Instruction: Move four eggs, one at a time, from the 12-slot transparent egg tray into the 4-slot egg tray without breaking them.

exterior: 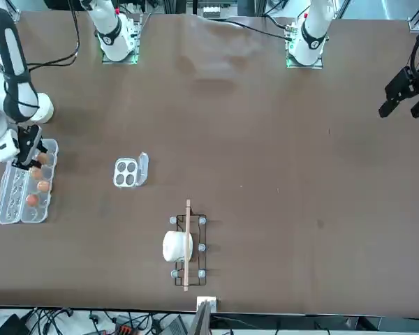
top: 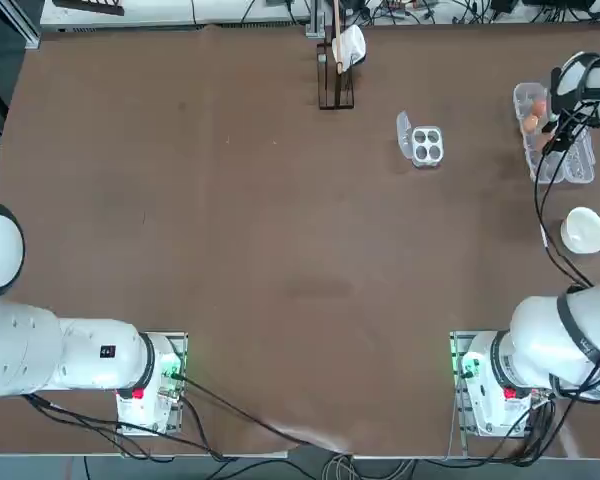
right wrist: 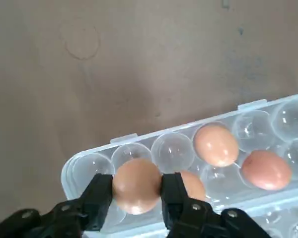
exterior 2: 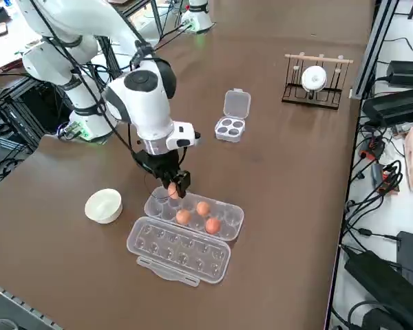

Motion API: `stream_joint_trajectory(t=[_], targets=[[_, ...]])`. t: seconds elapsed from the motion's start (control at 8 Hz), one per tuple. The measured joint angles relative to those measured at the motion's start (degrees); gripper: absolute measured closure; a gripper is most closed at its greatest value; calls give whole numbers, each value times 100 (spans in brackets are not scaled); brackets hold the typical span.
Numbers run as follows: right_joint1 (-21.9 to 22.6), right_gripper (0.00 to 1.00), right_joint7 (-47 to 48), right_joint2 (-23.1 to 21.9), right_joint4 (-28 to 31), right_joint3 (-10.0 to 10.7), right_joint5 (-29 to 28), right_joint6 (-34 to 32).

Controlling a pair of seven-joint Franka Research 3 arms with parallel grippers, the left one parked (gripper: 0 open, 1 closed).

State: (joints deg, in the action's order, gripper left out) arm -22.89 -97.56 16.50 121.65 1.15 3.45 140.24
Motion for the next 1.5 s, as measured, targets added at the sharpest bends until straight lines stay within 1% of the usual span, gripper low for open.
stream_joint_trajectory(t=[0.38, 0.62, 0.88, 1.12, 1.38, 1.5], targets=[[4, 44, -1, -430, -118, -34, -302, -514], [53, 44, 20, -679, -134, -66, -532, -630], [210, 44, 303, -747, -133, -101, -758, -679], [430, 44, 927, -829, -139, -113, -782, -944], [860, 44, 1874, -1115, -142, -127, -787, -1328], [1091, 44, 2324, -1203, -139, -136, -788, -1413]])
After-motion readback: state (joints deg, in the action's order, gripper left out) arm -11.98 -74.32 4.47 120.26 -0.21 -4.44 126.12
